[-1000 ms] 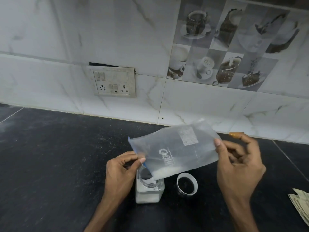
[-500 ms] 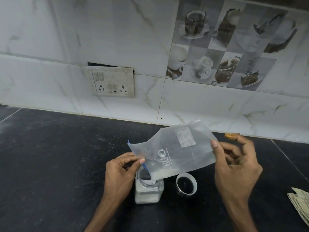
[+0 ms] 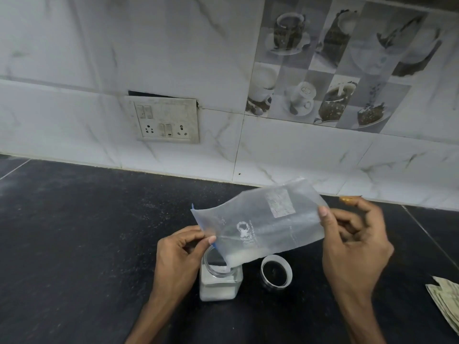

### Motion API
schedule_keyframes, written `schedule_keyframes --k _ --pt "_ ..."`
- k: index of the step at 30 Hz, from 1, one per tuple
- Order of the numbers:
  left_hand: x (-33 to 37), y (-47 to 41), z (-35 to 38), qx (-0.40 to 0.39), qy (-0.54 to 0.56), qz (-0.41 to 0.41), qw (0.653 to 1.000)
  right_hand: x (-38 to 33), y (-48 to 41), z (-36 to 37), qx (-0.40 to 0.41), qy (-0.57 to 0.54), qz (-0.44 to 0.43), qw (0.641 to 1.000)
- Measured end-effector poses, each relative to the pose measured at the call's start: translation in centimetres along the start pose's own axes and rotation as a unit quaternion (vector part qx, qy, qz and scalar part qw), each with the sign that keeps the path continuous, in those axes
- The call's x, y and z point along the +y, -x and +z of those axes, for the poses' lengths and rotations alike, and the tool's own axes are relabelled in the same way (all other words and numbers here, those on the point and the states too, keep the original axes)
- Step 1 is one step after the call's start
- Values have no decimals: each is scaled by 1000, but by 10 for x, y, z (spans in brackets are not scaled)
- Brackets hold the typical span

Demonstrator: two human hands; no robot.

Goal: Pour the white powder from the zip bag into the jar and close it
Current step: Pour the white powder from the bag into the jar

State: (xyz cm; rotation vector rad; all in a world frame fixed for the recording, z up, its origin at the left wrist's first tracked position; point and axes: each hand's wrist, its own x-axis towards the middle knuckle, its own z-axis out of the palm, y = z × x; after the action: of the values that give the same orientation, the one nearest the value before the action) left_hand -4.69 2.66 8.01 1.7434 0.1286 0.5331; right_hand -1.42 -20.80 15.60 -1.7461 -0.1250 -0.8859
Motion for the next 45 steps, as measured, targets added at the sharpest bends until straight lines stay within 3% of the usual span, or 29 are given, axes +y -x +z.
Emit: schedule_keyframes --k 45 --pt "3 1 2 -2 20 -12 1000 3 3 -2 17 -9 -18 1000"
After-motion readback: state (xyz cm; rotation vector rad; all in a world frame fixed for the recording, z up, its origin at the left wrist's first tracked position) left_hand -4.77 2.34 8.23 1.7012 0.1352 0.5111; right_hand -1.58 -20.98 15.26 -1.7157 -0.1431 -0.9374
